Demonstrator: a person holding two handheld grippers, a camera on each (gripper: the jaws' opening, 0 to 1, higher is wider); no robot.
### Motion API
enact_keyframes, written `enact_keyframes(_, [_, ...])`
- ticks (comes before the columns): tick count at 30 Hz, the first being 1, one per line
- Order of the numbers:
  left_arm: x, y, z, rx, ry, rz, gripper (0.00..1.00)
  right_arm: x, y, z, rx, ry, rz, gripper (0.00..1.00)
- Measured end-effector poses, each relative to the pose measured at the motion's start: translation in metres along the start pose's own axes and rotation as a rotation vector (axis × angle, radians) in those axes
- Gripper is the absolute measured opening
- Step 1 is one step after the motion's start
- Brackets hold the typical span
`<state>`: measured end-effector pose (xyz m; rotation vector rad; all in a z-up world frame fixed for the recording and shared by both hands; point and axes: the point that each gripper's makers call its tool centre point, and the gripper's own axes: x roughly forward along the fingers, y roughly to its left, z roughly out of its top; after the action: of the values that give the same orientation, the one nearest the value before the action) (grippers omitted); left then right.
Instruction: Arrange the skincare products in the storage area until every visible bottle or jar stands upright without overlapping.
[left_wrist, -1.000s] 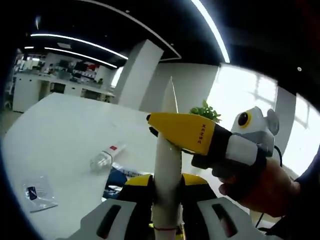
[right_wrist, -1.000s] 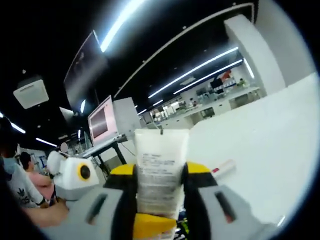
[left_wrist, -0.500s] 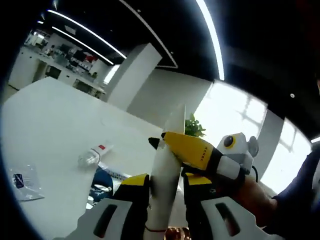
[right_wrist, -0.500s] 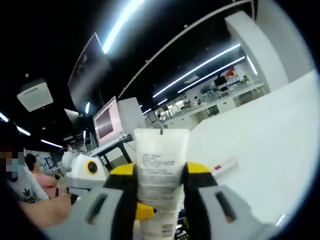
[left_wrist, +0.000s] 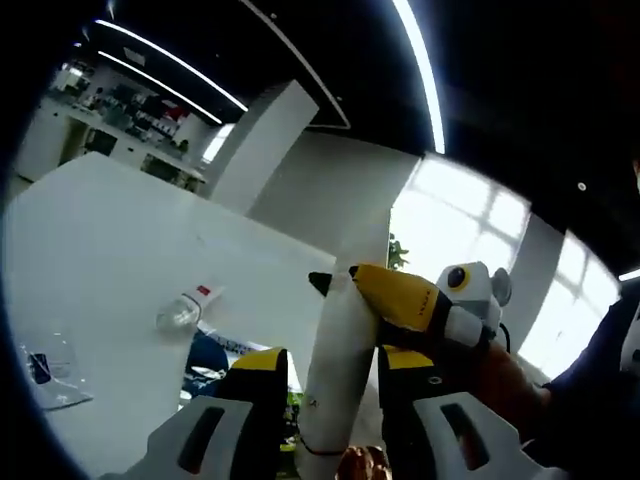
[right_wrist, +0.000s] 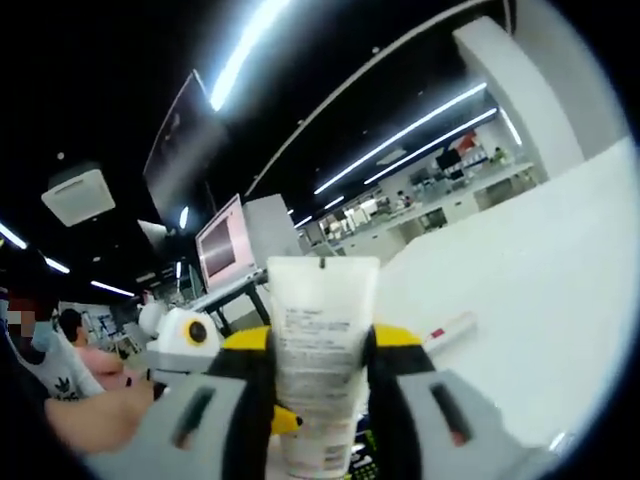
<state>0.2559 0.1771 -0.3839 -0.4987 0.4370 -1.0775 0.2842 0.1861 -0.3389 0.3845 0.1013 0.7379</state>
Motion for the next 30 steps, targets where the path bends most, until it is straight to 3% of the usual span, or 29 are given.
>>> enact_keyframes(11, [-0.003, -0.008, 0.002, 0.005, 0.003, -0.025, 0.36, -0.005, 0.003, 0.012, 0.014, -0.024, 0.02, 0.34])
enact_keyframes(30, [-0.014, -0.021, 0.011, 0.007, 0.0, -0.087, 0.48, -0.013, 0.02, 0.032, 0.009, -0.032, 0.116, 0.34])
